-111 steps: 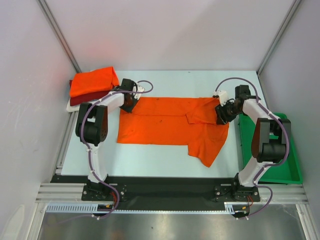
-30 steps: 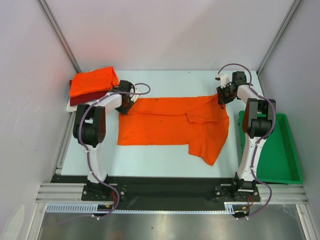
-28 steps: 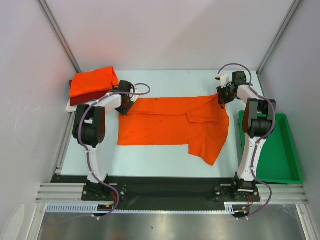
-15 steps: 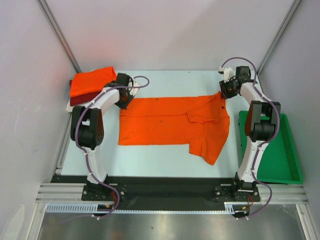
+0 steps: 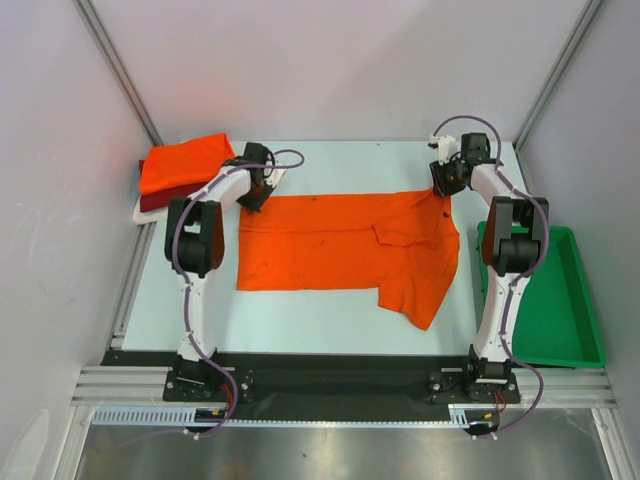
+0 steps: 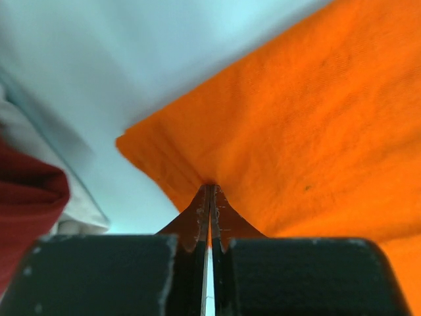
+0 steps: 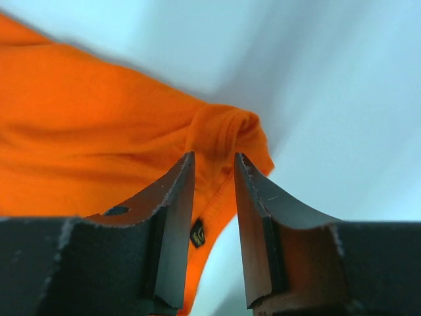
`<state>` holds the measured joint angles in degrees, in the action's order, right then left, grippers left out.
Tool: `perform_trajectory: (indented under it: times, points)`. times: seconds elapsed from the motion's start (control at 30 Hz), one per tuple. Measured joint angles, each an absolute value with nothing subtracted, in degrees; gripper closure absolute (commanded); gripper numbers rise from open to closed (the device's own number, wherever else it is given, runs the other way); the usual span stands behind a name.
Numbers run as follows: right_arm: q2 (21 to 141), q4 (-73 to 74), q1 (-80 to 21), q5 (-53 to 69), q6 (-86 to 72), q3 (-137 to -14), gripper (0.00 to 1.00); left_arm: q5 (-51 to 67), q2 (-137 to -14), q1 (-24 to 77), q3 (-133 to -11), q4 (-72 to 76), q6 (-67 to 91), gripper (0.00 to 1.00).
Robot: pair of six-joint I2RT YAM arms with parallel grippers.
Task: Fold and stack the t-shirts
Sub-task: Fold the tshirt
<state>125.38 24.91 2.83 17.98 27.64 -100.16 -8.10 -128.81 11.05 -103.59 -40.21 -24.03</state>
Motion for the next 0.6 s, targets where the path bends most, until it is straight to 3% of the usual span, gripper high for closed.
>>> perform_trajectory:
  times: [0.1, 0.23, 0.33, 0.6]
  points:
    - [128.7, 24.9, 2.7, 17.8, 27.6, -101.1, 0.66, -8.9, -130.0, 11.1, -103.8, -40.5, -24.1, 0.99]
    - [131.0, 25.2, 2.7, 18.1, 27.9, -102.9, 0.88, -9.6, -130.3, 11.0, -104.2, -40.4, -24.2, 0.99]
    - [131.0, 24.8, 2.7, 17.5, 28.0, -103.7, 0.98, -10.2, -130.9, 11.0, -104.8, -40.5, -24.5, 0.99]
    - [132.2, 23.4, 3.1, 15.2, 28.1, -104.0, 1.0, -11.9, -134.4, 11.0, -110.2, -42.2, -24.8, 0.98]
